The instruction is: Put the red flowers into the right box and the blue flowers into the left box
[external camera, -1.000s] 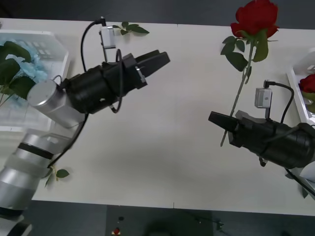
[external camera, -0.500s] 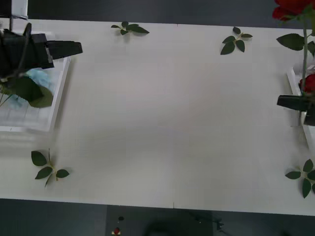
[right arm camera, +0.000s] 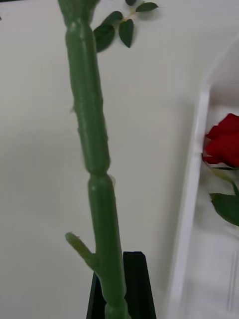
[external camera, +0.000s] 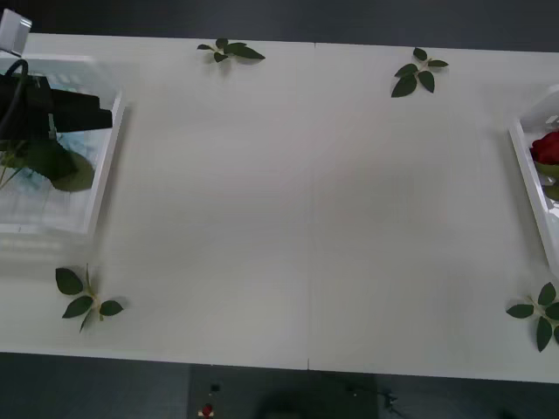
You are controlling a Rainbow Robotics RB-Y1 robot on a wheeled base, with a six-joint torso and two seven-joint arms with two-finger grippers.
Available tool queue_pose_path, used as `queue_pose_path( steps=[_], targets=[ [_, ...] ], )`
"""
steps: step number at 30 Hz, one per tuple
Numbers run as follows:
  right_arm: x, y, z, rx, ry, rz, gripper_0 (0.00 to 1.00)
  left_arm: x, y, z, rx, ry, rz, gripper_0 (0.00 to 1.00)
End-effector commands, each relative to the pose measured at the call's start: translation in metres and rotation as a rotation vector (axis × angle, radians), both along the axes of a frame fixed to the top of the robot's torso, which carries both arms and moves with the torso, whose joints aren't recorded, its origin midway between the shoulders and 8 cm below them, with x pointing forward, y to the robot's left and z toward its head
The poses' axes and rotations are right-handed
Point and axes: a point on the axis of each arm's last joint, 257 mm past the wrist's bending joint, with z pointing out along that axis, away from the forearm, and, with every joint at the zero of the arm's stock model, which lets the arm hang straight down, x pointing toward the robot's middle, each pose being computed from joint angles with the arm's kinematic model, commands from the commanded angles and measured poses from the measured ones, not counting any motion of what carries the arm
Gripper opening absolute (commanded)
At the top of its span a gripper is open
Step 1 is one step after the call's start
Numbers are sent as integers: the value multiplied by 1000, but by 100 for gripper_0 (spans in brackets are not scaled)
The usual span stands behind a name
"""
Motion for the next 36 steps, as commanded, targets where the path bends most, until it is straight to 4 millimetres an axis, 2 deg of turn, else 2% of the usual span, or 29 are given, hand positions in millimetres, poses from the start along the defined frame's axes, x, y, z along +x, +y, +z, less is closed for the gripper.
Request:
queue_pose_path(
  steps=[1,6,10,13,16,20,25,28,30,33,34,35,36],
  targets=[
    [-4,-36,1,-65,61,-102,0,-3,-24,14,33,-121,-57,94],
    [-12,-76,-11,-146,110,-197,0,-11,-59,-4,58,-200,-102,94],
    [-18,-104,-20,-220,137,-254,0,-20,-92,0,21,-259,-122,94],
    [-20,-117,-28,-257,145,-298,0,-35,-120,2,-18,-261,-138,94],
    [-18,-125,-34,-282,137,-325,0,-50,-139,2,-62,-237,-171,94],
    [-17,-131,-38,-307,138,-343,0,-73,-154,9,-137,-176,-244,94],
    [-17,-132,-41,-312,140,-349,0,-98,-159,9,-157,-132,-337,94],
    [-16,-133,-42,-311,137,-351,0,-106,-154,9,-172,-98,-378,94],
    [-16,-132,-42,-309,134,-350,0,-105,-148,8,-185,-75,-378,94],
    [-14,-132,-41,-306,128,-353,0,-91,-136,4,-184,-62,-340,94],
    [-14,-131,-41,-306,128,-351,4,-86,-131,2,-182,-60,-323,94],
    [-13,-130,-41,-303,126,-352,16,-83,-129,2,-183,-59,-316,94],
    [-13,-130,-41,-302,124,-352,56,-79,-125,1,-180,-60,-303,94]
  ],
)
